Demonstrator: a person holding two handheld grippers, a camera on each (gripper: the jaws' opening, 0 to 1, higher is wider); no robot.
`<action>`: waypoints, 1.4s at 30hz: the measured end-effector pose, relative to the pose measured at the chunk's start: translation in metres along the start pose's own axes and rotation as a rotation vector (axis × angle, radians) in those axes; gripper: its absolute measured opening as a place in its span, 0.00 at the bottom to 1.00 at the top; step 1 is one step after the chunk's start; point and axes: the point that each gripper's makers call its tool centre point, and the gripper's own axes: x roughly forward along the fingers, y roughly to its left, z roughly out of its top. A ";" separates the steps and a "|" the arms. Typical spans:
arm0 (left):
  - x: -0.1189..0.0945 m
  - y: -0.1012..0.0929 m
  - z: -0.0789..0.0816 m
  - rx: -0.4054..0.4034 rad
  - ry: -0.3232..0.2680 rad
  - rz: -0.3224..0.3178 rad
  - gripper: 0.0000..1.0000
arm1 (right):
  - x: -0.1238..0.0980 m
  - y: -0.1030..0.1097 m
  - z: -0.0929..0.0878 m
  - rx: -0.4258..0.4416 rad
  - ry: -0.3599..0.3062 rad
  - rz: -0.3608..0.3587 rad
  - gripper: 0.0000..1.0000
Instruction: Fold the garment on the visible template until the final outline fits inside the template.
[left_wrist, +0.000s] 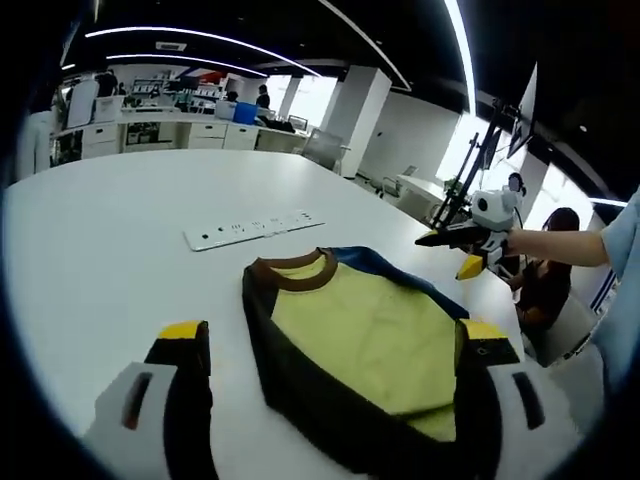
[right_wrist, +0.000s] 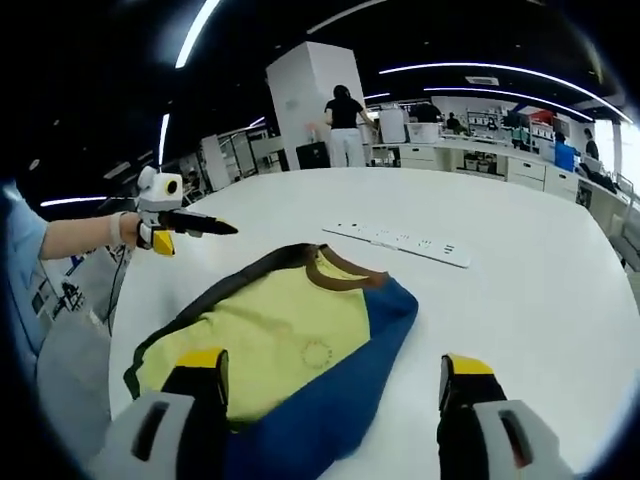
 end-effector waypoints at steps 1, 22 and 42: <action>-0.003 -0.002 0.000 0.001 -0.003 0.002 0.99 | -0.003 0.003 -0.001 0.003 -0.006 -0.001 0.87; -0.066 -0.035 -0.039 -0.040 -0.065 0.058 0.98 | -0.040 0.039 -0.042 0.079 -0.027 -0.021 0.83; -0.097 -0.061 -0.059 -0.028 -0.089 0.074 0.94 | -0.051 0.057 -0.052 0.079 -0.047 -0.022 0.79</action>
